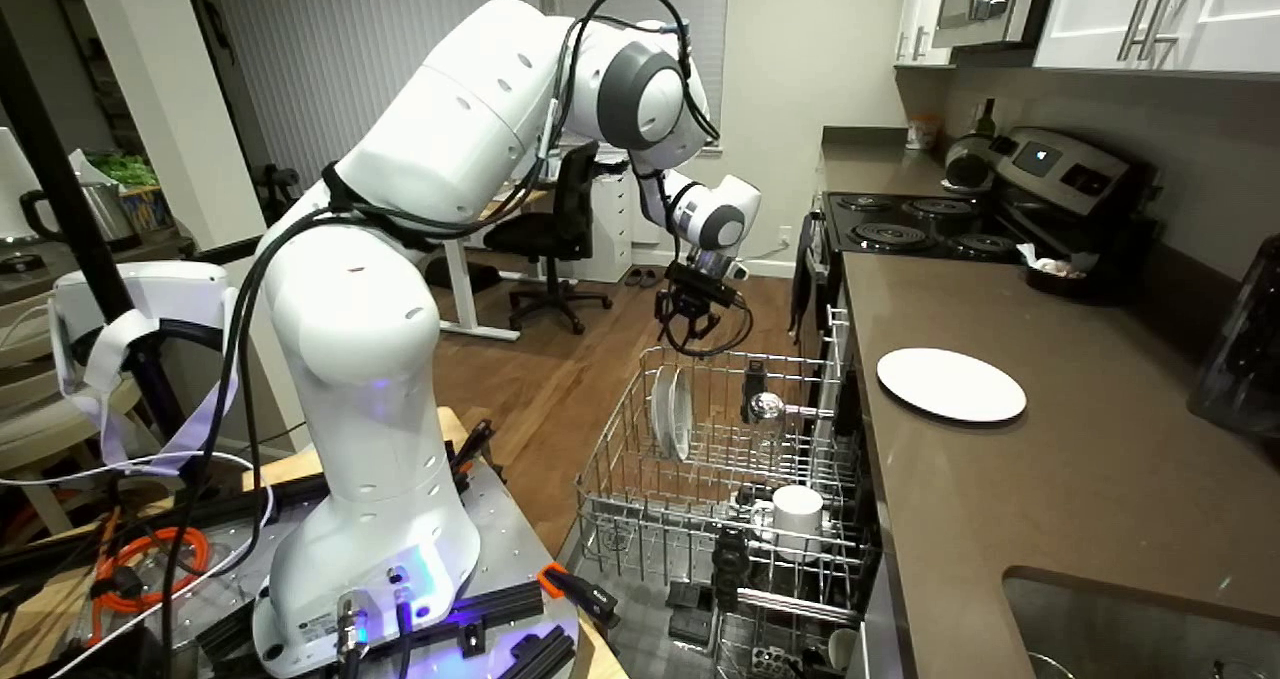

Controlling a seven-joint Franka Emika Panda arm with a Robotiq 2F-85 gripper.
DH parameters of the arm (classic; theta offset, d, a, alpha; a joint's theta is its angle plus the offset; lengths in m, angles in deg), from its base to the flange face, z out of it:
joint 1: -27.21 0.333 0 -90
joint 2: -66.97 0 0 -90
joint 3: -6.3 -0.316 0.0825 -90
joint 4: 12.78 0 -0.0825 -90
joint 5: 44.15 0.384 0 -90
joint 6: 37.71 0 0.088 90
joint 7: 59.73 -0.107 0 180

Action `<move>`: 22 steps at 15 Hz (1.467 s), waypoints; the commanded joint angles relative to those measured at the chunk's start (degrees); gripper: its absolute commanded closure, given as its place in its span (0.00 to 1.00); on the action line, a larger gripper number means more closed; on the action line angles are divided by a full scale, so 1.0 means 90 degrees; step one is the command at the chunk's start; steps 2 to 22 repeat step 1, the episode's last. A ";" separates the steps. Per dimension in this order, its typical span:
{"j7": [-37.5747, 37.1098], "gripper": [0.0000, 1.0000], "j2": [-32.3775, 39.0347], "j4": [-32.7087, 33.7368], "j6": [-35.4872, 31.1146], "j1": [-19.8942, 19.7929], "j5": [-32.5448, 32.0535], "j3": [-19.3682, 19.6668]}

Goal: Pick a plate on the counter and put it in the rack

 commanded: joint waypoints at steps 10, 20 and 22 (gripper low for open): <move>0.0020 0.44 -0.0060 -0.0033 0.0016 0.0086 0.0064 0.0087; 0.0020 0.44 -0.0060 -0.0033 0.0016 0.0086 0.0064 0.0087; 0.0020 0.44 -0.0060 -0.0033 0.0016 0.0086 0.0064 0.0087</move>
